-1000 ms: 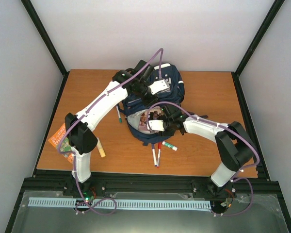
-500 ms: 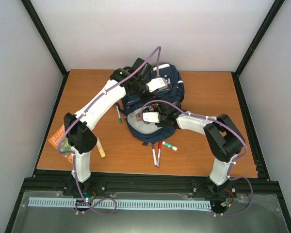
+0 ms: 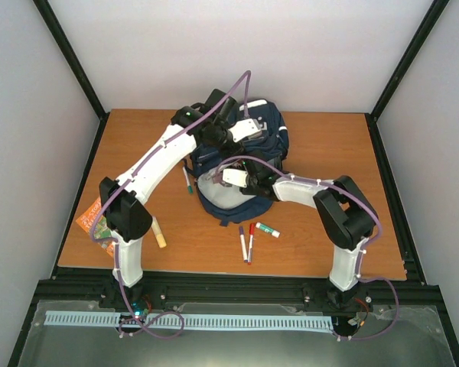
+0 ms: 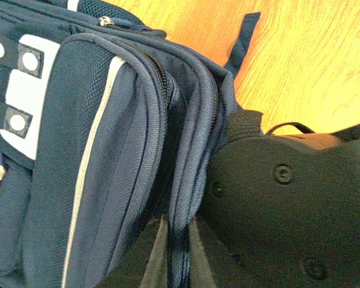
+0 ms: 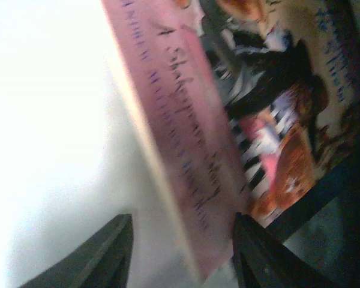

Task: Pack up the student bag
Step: Place the book in the student bag, then pick up the book from the center of the board.

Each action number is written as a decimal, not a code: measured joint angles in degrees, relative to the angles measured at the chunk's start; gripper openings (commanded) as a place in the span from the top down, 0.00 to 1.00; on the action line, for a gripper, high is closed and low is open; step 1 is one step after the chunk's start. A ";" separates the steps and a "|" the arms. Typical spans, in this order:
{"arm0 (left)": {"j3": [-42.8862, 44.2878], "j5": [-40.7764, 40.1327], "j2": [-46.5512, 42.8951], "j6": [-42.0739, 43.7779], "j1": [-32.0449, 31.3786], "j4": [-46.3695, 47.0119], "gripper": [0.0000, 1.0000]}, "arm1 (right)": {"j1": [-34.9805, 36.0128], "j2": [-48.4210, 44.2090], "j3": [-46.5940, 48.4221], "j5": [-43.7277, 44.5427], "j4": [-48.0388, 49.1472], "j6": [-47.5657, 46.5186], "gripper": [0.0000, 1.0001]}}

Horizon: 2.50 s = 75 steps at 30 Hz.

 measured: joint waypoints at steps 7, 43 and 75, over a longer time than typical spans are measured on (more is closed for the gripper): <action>0.83 3.61 0.00 -1.33 -1.42 -1.81 0.54 | -0.28 -12.96 -6.16 -8.57 -14.23 4.83 0.42; -50.56 -4.02 -32.59 -37.44 52.37 3.26 0.00 | -1.99 -5.42 20.26 -38.64 -31.04 37.79 0.14; -61.24 -10.43 -17.75 -46.60 74.20 15.63 0.00 | 6.75 4.42 24.90 -39.50 -27.71 42.66 0.10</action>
